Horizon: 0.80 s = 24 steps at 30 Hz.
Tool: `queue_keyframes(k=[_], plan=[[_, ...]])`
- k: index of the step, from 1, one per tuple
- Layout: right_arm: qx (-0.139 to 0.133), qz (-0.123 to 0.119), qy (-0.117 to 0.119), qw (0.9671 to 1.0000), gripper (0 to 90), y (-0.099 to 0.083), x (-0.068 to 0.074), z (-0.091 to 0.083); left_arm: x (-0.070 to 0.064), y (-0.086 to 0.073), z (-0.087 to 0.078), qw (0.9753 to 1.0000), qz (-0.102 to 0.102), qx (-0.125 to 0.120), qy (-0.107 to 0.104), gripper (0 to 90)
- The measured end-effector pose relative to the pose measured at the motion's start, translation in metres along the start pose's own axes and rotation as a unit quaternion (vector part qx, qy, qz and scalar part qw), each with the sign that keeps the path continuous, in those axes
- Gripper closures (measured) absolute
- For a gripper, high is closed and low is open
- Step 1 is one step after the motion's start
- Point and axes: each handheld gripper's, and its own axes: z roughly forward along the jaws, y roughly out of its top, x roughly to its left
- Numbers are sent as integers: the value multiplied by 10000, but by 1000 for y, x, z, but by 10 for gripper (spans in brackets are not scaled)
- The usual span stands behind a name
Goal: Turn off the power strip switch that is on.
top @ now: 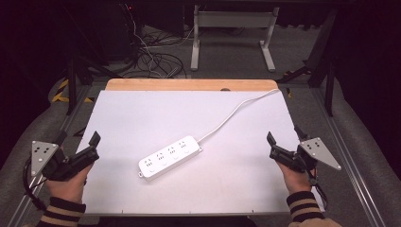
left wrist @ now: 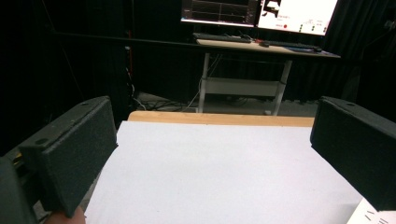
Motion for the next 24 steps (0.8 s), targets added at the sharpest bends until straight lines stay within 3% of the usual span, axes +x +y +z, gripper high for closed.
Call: queue_keyframes(k=[13, 21, 22, 24], plan=[[35, -78, 21, 10000, 57, 0, 1, -2, -2, 0, 3, 9999, 68, 53, -78, 15], [37, -91, 7, 10000, 59, 0, 1, -4, -4, 1, 2, 9992, 95, 163, -363, 51], [41, -85, 5, 10000, 59, 0, 1, -4, -3, 3, 1, 9986, 80, 238, -464, 90], [23, -76, 21, 10000, 60, 0, 1, -4, -1, 5, 0, 9971, 21, 325, -692, 289]])
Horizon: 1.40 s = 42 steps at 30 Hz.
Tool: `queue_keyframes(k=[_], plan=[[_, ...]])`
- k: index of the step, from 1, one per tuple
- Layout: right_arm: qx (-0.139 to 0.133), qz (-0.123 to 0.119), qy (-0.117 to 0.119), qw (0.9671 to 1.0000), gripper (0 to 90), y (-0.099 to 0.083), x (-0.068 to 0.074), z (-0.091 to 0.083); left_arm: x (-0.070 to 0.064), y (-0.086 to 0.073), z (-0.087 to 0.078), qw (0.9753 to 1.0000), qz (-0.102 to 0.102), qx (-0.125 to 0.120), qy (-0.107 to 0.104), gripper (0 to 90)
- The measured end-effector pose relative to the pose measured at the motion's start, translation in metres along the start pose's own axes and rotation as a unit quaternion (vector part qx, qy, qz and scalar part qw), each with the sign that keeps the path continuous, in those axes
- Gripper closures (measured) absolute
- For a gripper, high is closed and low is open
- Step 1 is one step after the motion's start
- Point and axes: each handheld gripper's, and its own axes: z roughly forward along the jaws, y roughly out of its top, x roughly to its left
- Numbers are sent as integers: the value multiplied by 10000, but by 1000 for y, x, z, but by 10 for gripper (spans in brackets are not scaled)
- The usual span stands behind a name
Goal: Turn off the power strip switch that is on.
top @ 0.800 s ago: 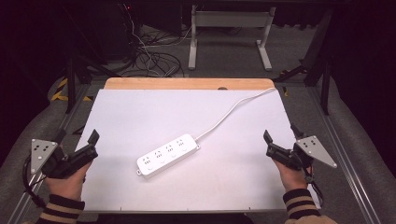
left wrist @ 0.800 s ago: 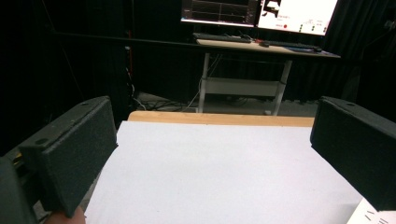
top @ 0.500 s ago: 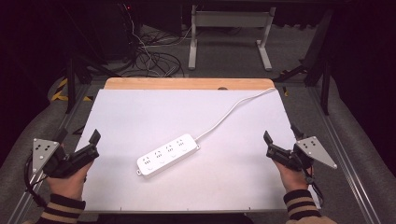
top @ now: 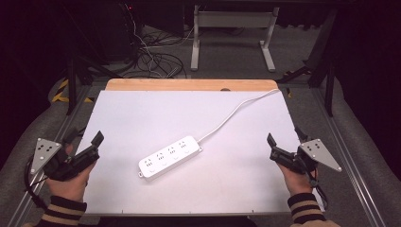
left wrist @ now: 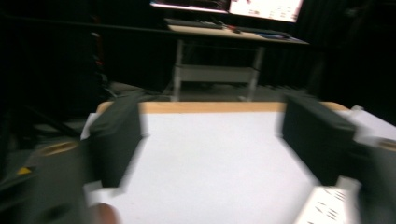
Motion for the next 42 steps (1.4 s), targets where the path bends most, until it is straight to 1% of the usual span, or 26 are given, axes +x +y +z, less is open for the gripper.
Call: queue_keyframes(k=[1, 2, 3, 6, 8, 12, 13, 14, 15, 17, 18, 19, 22, 25, 28, 29, 31, 32, 33, 34, 35, 36, 38, 39, 41, 42], plan=[[0, 4, 3, 10000, 60, 0, 0, 0, 0, 1, -1, 10000, -13, -32, 4, 335], [6, -1, -1, 10000, 60, 0, 0, 0, 0, 3, -3, 10000, -3, -61, -71, 407], [2, 2, -2, 10000, 60, 0, 0, 0, 1, 3, -4, 9998, 35, -100, -143, 551], [-7, 3, 24, 10000, 63, 0, 0, 0, -1, 4, -5, 9997, 142, -105, -167, 810], [1, 15, 45, 10000, 63, 0, 0, 0, -1, 4, -5, 9996, 152, -75, -229, 896], [-1, 13, 82, 10000, 68, 0, 0, 0, -2, 6, -4, 9991, 221, -75, -341, 900], [5, 21, 88, 10000, 69, 0, 0, 0, -4, 7, -4, 9989, 291, -73, -363, 900], [7, 19, 87, 10000, 69, 0, 0, 0, -6, 8, -3, 9984, 378, -65, -405, 900], [6, 19, 90, 10000, 71, 0, 0, 0, -8, 10, -3, 9982, 417, -76, -430, 900], [25, 12, 100, 9999, 73, 0, 1, 0, -14, 14, -2, 9974, 449, -110, -557, 900], [26, 13, 111, 9999, 73, 0, 1, 0, -18, 16, 0, 9965, 557, -99, -623, 900], [31, 21, 116, 9999, 73, 0, 1, 0, -23, 17, 1, 9960, 600, -90, -659, 900], [29, 27, 116, 9999, 76, 0, 1, -1, -34, 21, 10, 9939, 675, 118, -864, 900], [51, 14, 121, 9999, 76, 0, 1, -1, -48, 24, 23, 9902, 807, 388, -1068, 900], [61, 27, 139, 9999, 77, 0, 1, 0, -67, 26, 43, 9844, 877, 698, -1353, 900], [55, 30, 146, 9999, 78, 0, 1, 0, -74, 26, 51, 9818, 905, 838, -1446, 900], [54, 22, 135, 9999, 80, 0, 1, -1, -90, 23, 67, 9760, 1011, 1046, -1622, 900], [54, 29, 124, 9999, 80, 0, 1, -1, -97, 20, 76, 9725, 1100, 1166, -1688, 900], [60, 32, 125, 9999, 80, 0, 1, -1, -104, 17, 85, 9708, 1158, 1231, -1704, 900], [64, 28, 114, 9999, 80, 0, 1, -1, -111, 13, 94, 9669, 1208, 1370, -1784, 899], [61, 30, 123, 9999, 80, 0, 0, -1, -119, 8, 103, 9639, 1252, 1498, -1810, 900], [58, 33, 133, 9999, 80, 0, 0, -2, -126, 3, 110, 9603, 1331, 1621, -1840, 899], [41, 22, 144, 9999, 80, 1, 1, -2, -140, -7, 124, 9509, 1439, 1934, -1940, 899], [49, 22, 148, 9999, 80, 1, 1, -3, -146, -11, 131, 9439, 1475, 2134, -2042, 900], [54, 5, 131, 9999, 80, 1, 0, -3, -158, -22, 144, 9310, 1612, 2486, -2133, 900], [56, 10, 123, 9999, 80, 1, 0, -4, -163, -28, 151, 9238, 1611, 2680, -2211, 900]])
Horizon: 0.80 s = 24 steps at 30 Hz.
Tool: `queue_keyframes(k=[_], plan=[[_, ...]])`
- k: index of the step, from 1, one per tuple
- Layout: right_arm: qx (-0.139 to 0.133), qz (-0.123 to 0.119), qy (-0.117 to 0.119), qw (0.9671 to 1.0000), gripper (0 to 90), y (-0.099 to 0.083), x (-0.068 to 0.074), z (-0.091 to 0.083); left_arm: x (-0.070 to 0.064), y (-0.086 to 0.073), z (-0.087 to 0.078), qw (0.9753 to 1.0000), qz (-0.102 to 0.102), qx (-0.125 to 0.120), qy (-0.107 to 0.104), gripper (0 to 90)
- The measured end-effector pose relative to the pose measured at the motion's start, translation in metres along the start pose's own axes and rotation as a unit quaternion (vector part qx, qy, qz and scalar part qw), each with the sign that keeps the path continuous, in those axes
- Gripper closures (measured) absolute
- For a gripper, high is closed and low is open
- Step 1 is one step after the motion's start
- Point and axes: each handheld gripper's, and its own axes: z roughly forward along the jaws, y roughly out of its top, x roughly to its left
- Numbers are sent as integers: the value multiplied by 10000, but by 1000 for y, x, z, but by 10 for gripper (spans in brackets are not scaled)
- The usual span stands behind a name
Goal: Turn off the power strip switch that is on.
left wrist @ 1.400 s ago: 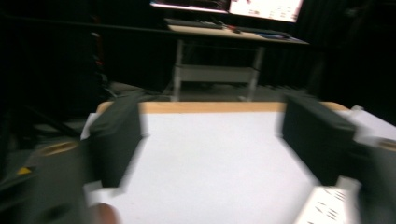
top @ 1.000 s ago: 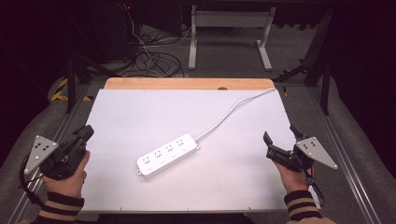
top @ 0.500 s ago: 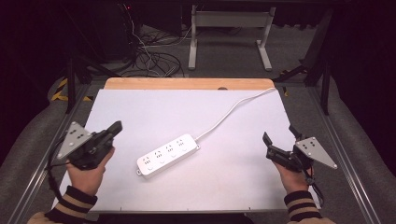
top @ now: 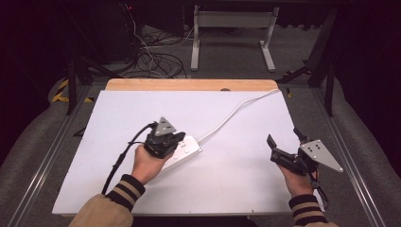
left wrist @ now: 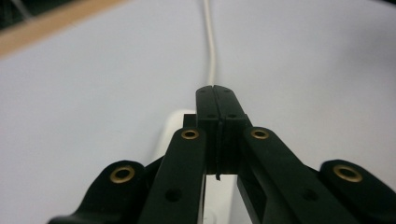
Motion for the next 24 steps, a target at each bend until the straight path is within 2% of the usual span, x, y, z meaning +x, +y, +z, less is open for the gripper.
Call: queue_keyframes(k=[1, 2, 5, 7, 13, 15, 20, 23, 24], plan=[[-3, 8, 2, 10000, 80, 0, 0, 0, -2, 0, 9, 9998, -13, 156, -104, 900], [-2, 7, 13, 10000, 80, 0, 0, 0, -4, -1, 17, 9995, -9, 294, -114, 899], [-2, -4, 54, 10000, 83, 0, 1, 0, -9, -6, 35, 9979, -40, 641, -69, 899], [4, -15, 53, 10000, 83, 0, 1, -1, -11, -10, 40, 9968, -1, 796, -13, 899], [28, -30, 50, 10000, 83, 0, 1, 0, -9, -9, 35, 9966, -70, 816, 63, 898], [27, -34, 54, 10000, 84, 0, 1, 0, -8, -11, 36, 9955, -18, 942, 124, 898], [62, -42, 52, 10000, 84, 0, 1, 0, -7, -16, 37, 9954, -216, 922, 133, 897], [58, -56, 61, 9999, 84, 0, 1, 0, -7, -17, 38, 9949, -85, 998, 137, 898], [62, -60, 57, 9999, 84, 0, 1, -1, -8, -18, 39, 9952, -87, 957, 165, 899]])
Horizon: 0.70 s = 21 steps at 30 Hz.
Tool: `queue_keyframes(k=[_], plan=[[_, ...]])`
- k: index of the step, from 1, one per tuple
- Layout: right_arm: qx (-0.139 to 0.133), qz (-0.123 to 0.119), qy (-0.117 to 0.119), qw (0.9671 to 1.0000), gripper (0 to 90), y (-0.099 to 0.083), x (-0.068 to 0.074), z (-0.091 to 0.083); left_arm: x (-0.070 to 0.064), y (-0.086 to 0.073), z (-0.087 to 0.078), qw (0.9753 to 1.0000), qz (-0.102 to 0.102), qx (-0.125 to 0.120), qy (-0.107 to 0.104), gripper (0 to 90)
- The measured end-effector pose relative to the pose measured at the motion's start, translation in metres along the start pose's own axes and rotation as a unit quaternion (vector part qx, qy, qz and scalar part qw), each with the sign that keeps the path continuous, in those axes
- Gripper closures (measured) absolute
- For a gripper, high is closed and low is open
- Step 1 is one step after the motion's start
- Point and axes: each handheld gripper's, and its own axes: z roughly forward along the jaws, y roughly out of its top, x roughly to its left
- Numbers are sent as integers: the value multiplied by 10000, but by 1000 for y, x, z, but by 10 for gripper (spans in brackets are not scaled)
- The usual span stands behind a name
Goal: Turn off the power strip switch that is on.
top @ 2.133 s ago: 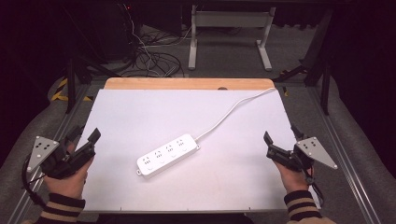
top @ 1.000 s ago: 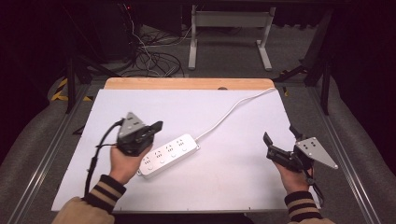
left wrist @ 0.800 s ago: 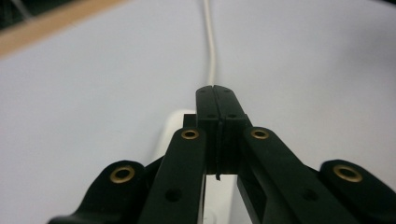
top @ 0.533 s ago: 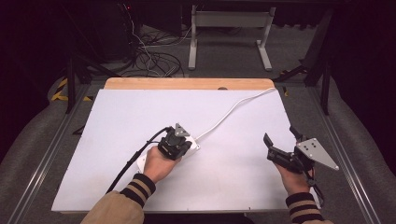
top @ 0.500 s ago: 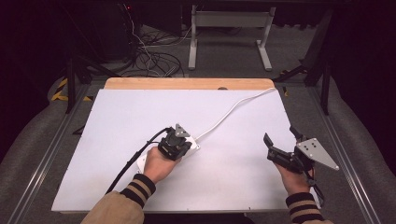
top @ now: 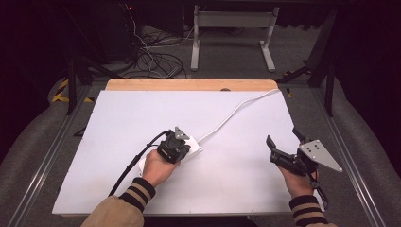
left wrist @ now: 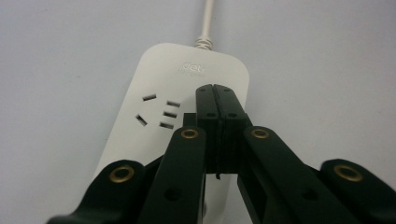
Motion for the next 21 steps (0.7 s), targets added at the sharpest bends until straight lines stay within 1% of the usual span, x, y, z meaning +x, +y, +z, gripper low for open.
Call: queue_keyframes(k=[3, 6, 8, 9, 10, 12, 13, 14, 16, 17, 18, 20, 21], plan=[[6, 9, -11, 10000, 84, 0, 0, 0, -1, 0, 1, 10000, 6, -32, -42, 899], [-22, 2, 22, 10000, 87, 1, 1, 0, -2, 0, 1, 9999, 104, -27, 34, 900], [-15, -1, -2, 10000, 87, 1, 1, -1, -1, 0, 2, 10000, 32, -31, -20, 900], [-11, 2, -1, 10000, 87, 1, 1, -1, -1, 0, 1, 10000, 53, -36, -15, 900], [-11, -13, 4, 10000, 87, 1, 1, -1, -3, -1, 2, 9999, 110, -66, 21, 900], [-3, -16, -10, 10000, 88, 1, 1, -1, -4, -3, 2, 9998, 145, -86, 60, 900], [-1, -8, -8, 10000, 88, 1, 2, -1, -3, -4, 2, 9999, 119, -81, 28, 900], [-3, -12, -10, 10000, 88, 1, 2, -1, -4, -3, 2, 9998, 157, -81, 76, 900], [-18, -16, -5, 10000, 88, 1, 2, -2, -5, -4, 3, 9998, 164, -91, 100, 900], [-20, -17, -4, 10000, 88, 1, 2, -2, -7, -4, 3, 9995, 226, -101, 174, 900], [-16, -19, -12, 10000, 88, 1, 2, -3, -6, -4, 3, 9996, 217, -113, 155, 900], [-17, -20, -18, 10000, 88, 1, 2, -3, -3, -4, 3, 9998, 146, -102, 53, 900], [-15, -27, -12, 10000, 88, 1, 2, -3, -3, -4, 3, 9998, 146, -102, 53, 900]])
